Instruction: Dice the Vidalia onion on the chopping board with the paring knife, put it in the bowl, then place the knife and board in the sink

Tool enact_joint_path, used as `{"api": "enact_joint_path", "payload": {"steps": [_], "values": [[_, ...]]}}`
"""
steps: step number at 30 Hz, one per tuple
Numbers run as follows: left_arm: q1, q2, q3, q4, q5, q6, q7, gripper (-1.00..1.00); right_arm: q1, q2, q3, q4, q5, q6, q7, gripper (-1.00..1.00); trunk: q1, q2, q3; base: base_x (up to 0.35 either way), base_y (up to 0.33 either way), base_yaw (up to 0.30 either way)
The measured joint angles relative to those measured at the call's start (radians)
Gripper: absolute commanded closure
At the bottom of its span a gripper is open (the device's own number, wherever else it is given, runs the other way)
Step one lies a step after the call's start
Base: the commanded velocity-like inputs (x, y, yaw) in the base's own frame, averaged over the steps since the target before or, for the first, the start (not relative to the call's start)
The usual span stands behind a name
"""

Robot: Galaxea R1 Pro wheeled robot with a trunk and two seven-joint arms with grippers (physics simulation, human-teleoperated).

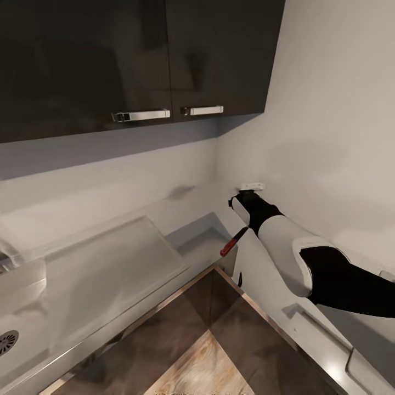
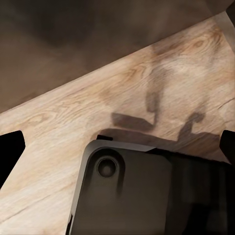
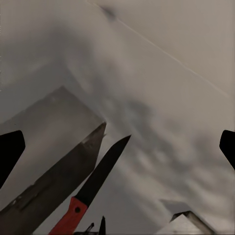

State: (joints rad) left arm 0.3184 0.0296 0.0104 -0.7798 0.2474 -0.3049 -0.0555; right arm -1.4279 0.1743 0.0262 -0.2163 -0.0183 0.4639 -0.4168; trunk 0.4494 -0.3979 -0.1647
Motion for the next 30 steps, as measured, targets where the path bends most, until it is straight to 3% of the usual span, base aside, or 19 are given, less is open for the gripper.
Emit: {"api": "enact_joint_path", "payload": {"steps": [10, 25, 30], "values": [[0.000, 0.000, 0.000, 0.000, 0.000, 0.000, 0.000, -1.00, 0.000, 0.000, 0.000, 0.003, -0.037, 0.001, 0.001, -1.00, 0.000, 0.000, -0.013, 0.000, 0.000, 0.000], [0.000, 0.000, 0.000, 0.000, 0.000, 0.000, 0.000, -1.00, 0.002, 0.000, 0.000, 0.017, -0.044, 0.000, 0.002, -1.00, 0.000, 0.000, -0.032, 0.000, 0.000, 0.000], [0.000, 0.000, 0.000, 0.000, 0.000, 0.000, 0.000, -1.00, 0.002, 0.000, 0.000, 0.054, -0.054, -0.060, 0.002, -1.00, 0.000, 0.000, -0.036, 0.000, 0.000, 0.000]]}}
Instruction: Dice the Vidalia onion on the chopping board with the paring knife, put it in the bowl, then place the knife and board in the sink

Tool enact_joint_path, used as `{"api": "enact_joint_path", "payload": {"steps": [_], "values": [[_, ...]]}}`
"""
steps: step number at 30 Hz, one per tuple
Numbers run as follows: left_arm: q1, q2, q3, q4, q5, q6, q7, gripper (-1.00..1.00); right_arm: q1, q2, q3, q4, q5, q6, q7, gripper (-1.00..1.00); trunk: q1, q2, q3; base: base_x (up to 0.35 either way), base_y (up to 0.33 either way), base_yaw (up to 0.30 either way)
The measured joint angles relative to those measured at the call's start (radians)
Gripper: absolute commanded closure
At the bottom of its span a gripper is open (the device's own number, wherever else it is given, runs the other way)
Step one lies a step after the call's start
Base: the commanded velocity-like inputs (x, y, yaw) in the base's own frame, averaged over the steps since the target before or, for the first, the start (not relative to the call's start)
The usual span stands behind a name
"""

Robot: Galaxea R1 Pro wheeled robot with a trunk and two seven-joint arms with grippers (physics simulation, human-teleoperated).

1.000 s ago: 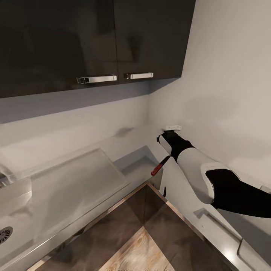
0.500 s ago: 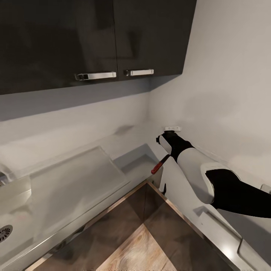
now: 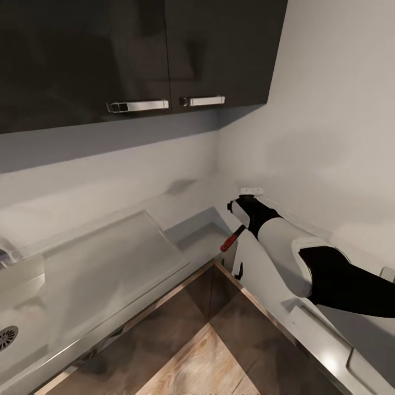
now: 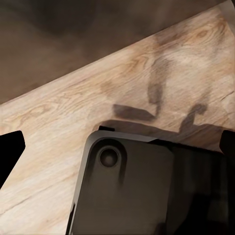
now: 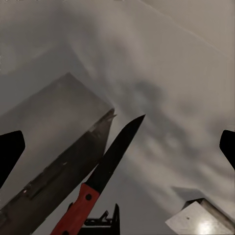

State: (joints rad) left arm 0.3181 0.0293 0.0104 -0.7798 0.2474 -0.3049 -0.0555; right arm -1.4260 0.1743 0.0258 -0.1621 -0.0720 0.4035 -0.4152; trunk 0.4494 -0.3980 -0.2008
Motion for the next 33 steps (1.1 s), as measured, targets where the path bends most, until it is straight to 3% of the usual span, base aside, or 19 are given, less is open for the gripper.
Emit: {"api": "enact_joint_path", "payload": {"steps": [25, 33], "values": [[0.000, 0.000, 0.000, 0.006, 0.000, 0.000, 0.000, -1.00, 0.000, 0.000, 0.000, 0.013, -0.002, -0.010, 0.000, -1.00, 0.000, 0.000, 0.000, 0.000, 0.000, 0.000], [0.000, 0.000, 0.000, 0.007, 0.000, 0.000, 0.000, -1.00, 0.000, 0.000, 0.000, 0.015, -0.021, -0.008, -0.001, -1.00, 0.000, 0.000, 0.000, -0.174, 0.089, 0.000]]}}
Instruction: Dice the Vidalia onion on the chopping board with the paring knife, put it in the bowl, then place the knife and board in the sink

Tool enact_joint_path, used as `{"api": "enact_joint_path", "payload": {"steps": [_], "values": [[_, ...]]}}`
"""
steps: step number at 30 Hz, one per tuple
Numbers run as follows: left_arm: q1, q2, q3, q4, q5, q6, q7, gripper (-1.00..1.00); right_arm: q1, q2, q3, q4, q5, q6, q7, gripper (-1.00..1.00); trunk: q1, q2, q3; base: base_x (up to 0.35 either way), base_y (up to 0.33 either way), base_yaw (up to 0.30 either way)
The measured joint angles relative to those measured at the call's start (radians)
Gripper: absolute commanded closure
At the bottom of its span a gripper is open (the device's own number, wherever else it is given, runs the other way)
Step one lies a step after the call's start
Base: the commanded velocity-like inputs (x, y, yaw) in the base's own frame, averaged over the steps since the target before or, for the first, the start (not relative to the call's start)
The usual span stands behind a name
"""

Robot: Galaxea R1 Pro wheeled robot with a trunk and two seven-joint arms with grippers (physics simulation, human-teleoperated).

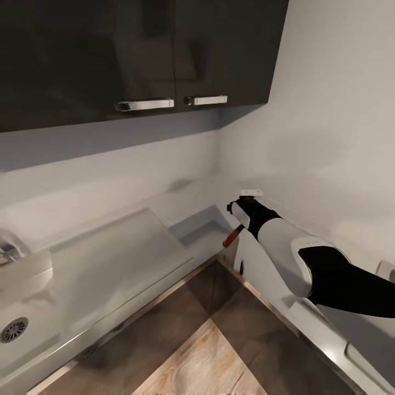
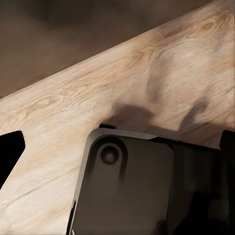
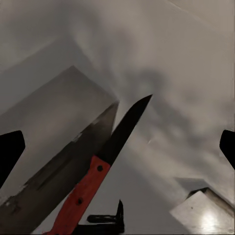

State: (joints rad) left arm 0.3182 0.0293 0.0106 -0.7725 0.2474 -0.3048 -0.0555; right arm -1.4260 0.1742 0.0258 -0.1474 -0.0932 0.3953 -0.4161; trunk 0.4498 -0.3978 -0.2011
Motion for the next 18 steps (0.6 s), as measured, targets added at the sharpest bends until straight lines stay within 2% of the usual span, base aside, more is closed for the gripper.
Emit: {"api": "enact_joint_path", "payload": {"steps": [4, 5, 18], "values": [[0.000, 0.000, 0.000, 0.000, 0.000, 0.000, 0.000, -1.00, 0.000, 0.000, 0.000, 0.000, -0.052, 0.000, 0.000, -1.00, 0.000, 0.000, 0.000, -0.074, 0.037, 0.000], [0.000, 0.000, 0.000, 0.000, 0.000, 0.000, 0.000, -1.00, 0.000, 0.000, 0.000, 0.000, -0.082, 0.000, 0.000, -1.00, 0.000, 0.000, 0.000, -0.011, 0.006, 0.000], [0.000, 0.000, 0.000, 0.000, 0.000, 0.000, 0.000, -1.00, 0.000, 0.000, 0.000, 0.019, -0.092, -0.003, 0.000, -1.00, 0.000, 0.000, -0.019, -0.001, 0.000, 0.000]]}}
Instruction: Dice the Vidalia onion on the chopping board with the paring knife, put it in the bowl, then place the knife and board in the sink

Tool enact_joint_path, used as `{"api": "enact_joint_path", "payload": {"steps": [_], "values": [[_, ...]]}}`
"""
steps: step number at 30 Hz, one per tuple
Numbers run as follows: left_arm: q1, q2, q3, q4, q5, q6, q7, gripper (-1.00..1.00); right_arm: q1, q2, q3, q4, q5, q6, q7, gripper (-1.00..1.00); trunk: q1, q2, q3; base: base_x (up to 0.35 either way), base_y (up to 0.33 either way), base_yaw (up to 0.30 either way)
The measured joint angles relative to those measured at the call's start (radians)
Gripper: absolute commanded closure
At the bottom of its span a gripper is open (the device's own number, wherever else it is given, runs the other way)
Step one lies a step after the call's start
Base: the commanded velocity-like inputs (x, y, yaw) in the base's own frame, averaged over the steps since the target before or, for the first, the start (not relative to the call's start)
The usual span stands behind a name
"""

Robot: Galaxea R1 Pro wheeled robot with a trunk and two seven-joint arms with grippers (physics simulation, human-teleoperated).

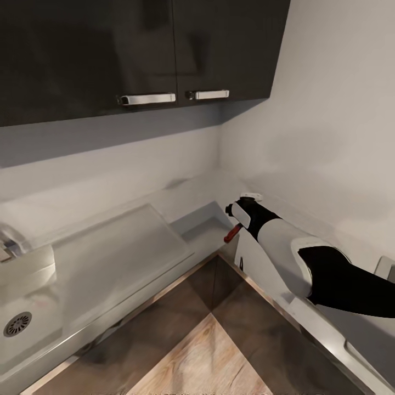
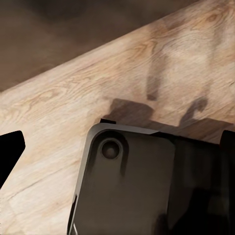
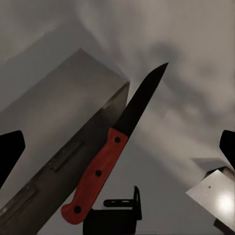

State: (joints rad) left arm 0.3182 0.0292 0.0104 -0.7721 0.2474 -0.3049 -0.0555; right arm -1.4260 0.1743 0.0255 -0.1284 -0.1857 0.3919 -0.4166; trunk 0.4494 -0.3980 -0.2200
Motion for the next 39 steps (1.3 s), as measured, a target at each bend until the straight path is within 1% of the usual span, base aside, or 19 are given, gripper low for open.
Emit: {"api": "enact_joint_path", "payload": {"steps": [15, 23, 39], "values": [[0.000, 0.000, 0.000, 0.000, 0.000, 0.000, 0.000, -1.00, 0.000, 0.000, -0.001, 0.005, 0.000, -0.001, 0.000, -1.00, 0.000, 0.000, -0.024, 0.001, 0.000, 0.000], [0.000, 0.000, 0.000, 0.000, 0.000, 0.000, 0.000, -1.00, 0.000, 0.000, 0.000, 0.006, 0.000, -0.001, 0.000, -1.00, 0.000, 0.000, -0.037, 0.115, 0.049, 0.000], [0.000, 0.000, 0.000, 0.008, 0.000, 0.000, 0.000, -1.00, 0.000, 0.000, -0.001, 0.022, 0.000, -0.003, 0.001, -1.00, 0.000, 0.000, -0.063, 0.005, 0.002, 0.000]]}}
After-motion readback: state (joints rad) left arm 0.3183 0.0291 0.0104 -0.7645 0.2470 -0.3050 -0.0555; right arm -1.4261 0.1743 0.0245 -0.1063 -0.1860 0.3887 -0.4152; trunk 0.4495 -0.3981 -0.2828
